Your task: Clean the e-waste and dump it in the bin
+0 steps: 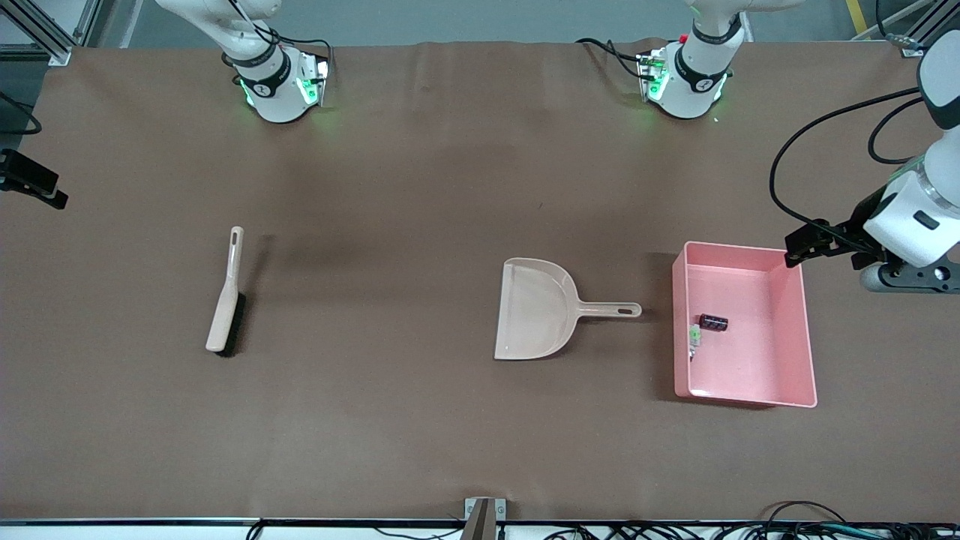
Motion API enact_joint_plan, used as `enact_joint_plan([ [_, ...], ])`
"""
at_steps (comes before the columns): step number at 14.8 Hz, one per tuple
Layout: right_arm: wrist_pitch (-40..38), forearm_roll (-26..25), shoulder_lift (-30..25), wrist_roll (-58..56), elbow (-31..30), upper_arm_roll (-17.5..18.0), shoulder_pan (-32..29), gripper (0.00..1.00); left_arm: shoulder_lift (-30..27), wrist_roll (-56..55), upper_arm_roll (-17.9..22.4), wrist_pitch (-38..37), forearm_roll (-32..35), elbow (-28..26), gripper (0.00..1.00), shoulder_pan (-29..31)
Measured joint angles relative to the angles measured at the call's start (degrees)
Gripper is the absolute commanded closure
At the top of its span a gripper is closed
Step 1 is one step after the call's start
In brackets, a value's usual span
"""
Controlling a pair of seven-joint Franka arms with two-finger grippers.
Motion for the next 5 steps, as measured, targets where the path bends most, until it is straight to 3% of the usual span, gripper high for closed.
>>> enact_joint_plan([
  [5, 0.0, 0.0, 0.0, 0.0, 0.0, 0.0, 0.0, 0.0, 0.0, -1.9, 0.0, 0.0, 0.0, -0.4, 0.0, -0.9],
])
